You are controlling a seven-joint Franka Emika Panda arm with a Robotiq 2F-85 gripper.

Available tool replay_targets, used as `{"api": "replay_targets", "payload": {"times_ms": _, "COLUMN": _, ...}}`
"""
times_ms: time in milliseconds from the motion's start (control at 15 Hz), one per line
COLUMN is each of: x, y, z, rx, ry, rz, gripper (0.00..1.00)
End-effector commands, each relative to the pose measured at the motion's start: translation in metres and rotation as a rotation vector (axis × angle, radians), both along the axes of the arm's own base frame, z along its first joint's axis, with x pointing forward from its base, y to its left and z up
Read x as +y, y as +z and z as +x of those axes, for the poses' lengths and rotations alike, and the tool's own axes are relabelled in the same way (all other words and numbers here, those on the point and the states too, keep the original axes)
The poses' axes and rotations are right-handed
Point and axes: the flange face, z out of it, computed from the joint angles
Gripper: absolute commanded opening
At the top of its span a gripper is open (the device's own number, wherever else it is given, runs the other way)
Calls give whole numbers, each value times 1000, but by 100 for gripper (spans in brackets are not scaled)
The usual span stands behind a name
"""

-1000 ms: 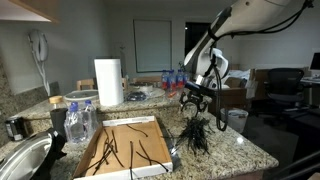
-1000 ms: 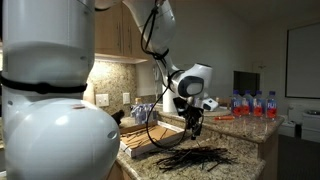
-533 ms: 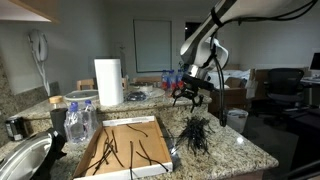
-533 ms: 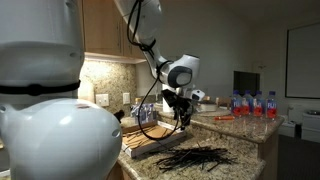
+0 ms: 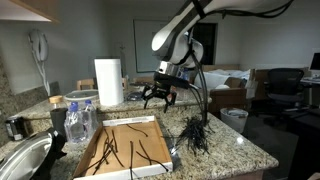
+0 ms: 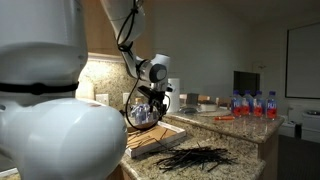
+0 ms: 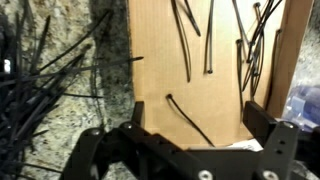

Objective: Remove the zip ties from the box

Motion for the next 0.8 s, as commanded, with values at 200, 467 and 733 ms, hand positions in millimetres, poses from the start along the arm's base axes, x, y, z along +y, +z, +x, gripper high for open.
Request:
{"api": "replay_targets", "payload": {"times_ms": 200, "x": 111, "y": -20, "z": 52, "rx": 67, "ry": 153, "rz": -119, "gripper": 100}}
{"api": "replay_targets", "payload": {"times_ms": 467, "x": 162, "y": -43, "z": 78, "rx": 133, "ry": 185, "rz": -184, "gripper": 100}}
{"api": "replay_targets", "payload": {"times_ms": 733, "x": 203, "y": -74, "z": 84, "rx": 248, "ry": 157, "rz": -196, "gripper": 100}}
